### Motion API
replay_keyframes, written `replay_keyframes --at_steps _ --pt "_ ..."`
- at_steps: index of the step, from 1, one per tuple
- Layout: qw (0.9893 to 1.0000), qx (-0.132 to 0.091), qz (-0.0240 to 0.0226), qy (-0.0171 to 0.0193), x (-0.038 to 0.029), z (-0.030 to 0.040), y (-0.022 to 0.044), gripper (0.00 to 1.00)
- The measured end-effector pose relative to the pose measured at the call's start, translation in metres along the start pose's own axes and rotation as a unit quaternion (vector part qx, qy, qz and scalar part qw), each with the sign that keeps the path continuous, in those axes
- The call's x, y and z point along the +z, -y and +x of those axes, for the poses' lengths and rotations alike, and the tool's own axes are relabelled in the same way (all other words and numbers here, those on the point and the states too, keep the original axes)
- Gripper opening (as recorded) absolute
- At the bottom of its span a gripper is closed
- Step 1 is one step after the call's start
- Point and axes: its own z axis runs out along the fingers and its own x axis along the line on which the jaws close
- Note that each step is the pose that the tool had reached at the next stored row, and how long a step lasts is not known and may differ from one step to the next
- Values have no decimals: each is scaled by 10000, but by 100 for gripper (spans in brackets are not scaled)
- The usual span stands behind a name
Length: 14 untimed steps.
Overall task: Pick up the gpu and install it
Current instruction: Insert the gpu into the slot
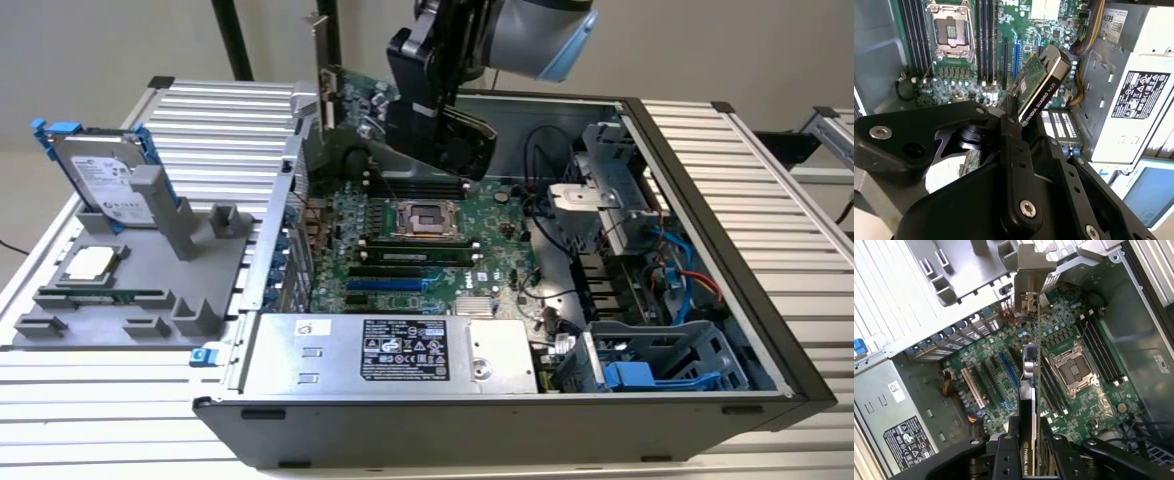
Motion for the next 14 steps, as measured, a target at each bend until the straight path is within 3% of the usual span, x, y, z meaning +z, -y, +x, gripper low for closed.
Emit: replay_keyframes --at_steps 7,14 --pt "9996 -264 -2 -18 0 0 0 0" --pt "9986 -533 -5 -37 0 0 0 0"
